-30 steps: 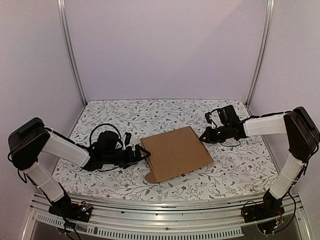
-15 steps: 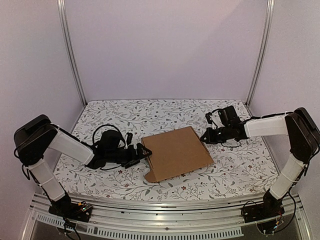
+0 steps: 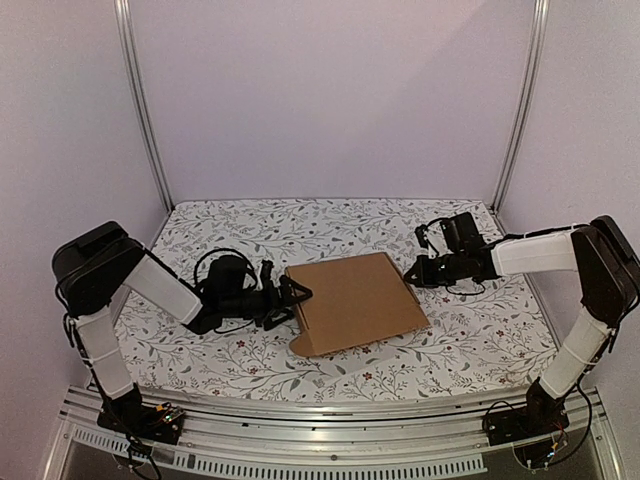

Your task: Fold the paper box

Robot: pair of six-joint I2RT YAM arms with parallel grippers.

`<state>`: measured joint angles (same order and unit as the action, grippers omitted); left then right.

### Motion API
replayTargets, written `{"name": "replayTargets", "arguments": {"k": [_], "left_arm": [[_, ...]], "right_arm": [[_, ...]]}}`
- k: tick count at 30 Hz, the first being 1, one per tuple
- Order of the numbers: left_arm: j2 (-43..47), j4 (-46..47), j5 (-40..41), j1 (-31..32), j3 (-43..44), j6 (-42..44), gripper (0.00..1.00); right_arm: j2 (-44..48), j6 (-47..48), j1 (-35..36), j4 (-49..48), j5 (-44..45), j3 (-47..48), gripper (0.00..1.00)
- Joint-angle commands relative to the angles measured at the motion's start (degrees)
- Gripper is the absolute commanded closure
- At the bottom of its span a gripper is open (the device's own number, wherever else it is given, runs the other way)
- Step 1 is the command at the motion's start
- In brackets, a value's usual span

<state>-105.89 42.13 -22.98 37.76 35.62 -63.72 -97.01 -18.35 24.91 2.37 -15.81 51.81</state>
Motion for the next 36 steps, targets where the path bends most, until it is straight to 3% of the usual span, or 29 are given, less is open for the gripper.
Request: {"name": "replayTargets", "arguments": {"k": [1,12,20,28,31,36], "left_arm": [[-3.0,3.2,-2.6,-1.2,1.0,-2.6,0.01],[-6.9,11.8,-6.9,-2.3,2.5,-7.5,0.02],[-8.5,17.2,-9.2,-2.9,2.2,-11.8,0.24],[-8.6,19.8,-10.2,-2.9,1.8,-13.5,0.39],[-8.1,19.9,-10.4,-2.9,1.9,-14.0,0.46],[-6.5,19.8,-11.4,-3.4,1.4,-14.4,0.5]], "right_arm": [[-1.7,0.9,-1.4,8.1,2.7,-2.7,1.0],[-2.7,1.1,-1.6,8.3,2.4,-2.2,1.0],[-3.3,0.9,-1.6,7.9,1.3,-2.1,1.0],[-2.8,0.8,-1.6,7.5,0.1,-2.0,1.0],[-1.6,0.6,-1.7,7.2,-0.6,-2.0,0.94],[3.4,0.8,-1.6,8.2,-0.6,-1.4,0.73]]}}
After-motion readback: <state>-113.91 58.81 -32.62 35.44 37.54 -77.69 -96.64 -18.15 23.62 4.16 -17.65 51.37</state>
